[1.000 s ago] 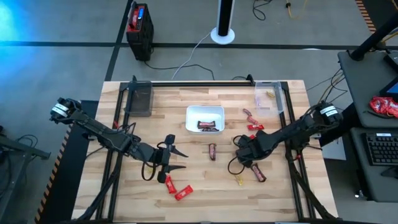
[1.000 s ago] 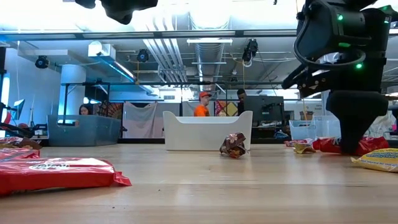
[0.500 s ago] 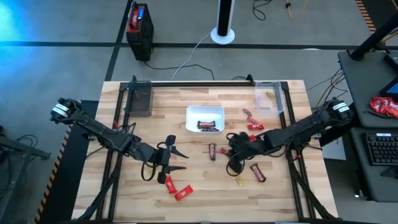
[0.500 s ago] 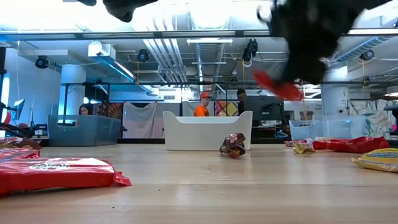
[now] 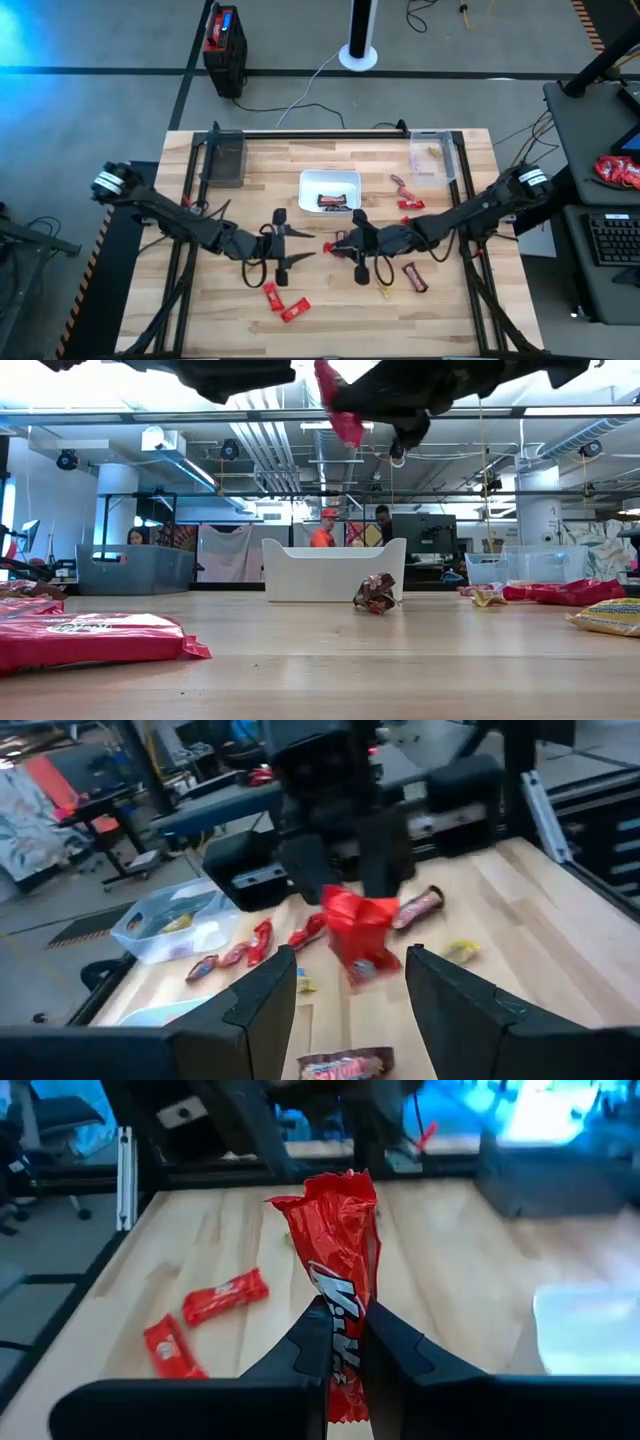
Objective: Sort candy by brand, put in halloween buckets
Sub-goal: Put the red chocolate bar into the black bin, then put the yellow candy into the transparent bin
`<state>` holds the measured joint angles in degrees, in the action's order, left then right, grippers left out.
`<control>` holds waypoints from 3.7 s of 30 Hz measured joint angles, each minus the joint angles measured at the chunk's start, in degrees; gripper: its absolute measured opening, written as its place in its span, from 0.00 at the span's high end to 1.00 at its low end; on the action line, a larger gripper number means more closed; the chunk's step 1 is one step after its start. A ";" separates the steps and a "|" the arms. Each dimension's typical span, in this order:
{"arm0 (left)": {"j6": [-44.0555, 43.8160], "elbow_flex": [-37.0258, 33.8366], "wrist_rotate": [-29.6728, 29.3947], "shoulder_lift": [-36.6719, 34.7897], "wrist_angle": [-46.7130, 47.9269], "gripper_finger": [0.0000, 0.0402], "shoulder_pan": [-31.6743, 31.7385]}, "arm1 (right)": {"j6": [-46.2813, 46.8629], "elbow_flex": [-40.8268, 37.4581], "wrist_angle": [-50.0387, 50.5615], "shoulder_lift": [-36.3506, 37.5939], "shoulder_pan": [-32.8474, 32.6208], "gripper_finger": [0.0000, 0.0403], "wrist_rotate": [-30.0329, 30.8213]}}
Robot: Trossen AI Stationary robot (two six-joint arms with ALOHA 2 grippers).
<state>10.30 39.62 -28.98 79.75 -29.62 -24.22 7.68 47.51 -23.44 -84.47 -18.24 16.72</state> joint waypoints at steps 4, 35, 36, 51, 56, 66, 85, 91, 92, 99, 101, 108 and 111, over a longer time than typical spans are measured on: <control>-0.20 0.02 3.46 1.28 -1.69 0.57 1.12 | -4.04 1.33 -2.84 -2.57 0.00 0.93 0.62; -0.30 0.02 1.63 0.36 -0.93 0.90 1.45 | -5.74 12.13 5.36 -7.89 1.08 0.75 2.85; -0.26 0.02 0.54 -0.12 -0.01 0.90 1.50 | -5.27 12.13 6.02 -7.51 1.38 0.72 2.85; -18.09 0.02 -29.23 -25.83 52.01 0.92 18.52 | 3.29 12.11 16.87 -2.53 2.16 0.51 13.32; -24.62 0.02 -15.83 -30.29 61.08 0.92 37.14 | 3.29 12.09 17.42 -3.66 2.27 0.51 13.32; -21.13 0.00 -0.95 -25.08 63.35 0.92 65.03 | 4.49 12.07 17.18 -4.15 2.43 0.51 13.32; -20.14 0.00 0.44 -21.08 62.94 0.56 67.17 | 16.27 12.07 22.79 -4.15 3.58 0.51 13.30; -20.02 0.00 6.20 -26.12 62.70 0.55 57.48 | 27.90 12.56 32.20 -3.77 3.78 0.51 13.14; -20.03 0.00 6.48 -26.95 62.52 0.55 54.88 | 30.59 13.27 34.89 -3.58 3.78 0.51 13.04; -20.56 0.00 6.66 -30.52 58.91 0.57 33.29 | 50.10 19.04 64.18 -3.16 4.43 0.51 8.40; -20.42 0.00 6.64 -30.73 57.07 0.57 28.00 | 53.13 19.17 69.10 -3.16 5.21 0.51 4.71; -18.59 0.00 4.08 -30.35 49.69 0.57 14.72 | 54.12 16.36 76.52 -3.40 9.26 0.51 -2.48; -17.13 0.00 2.35 -30.37 48.09 0.57 12.16 | 47.03 14.64 76.46 -3.38 11.42 0.51 -4.94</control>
<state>-6.82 39.62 -26.63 49.38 18.47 -12.06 54.70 62.15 53.02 -87.85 -6.82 11.78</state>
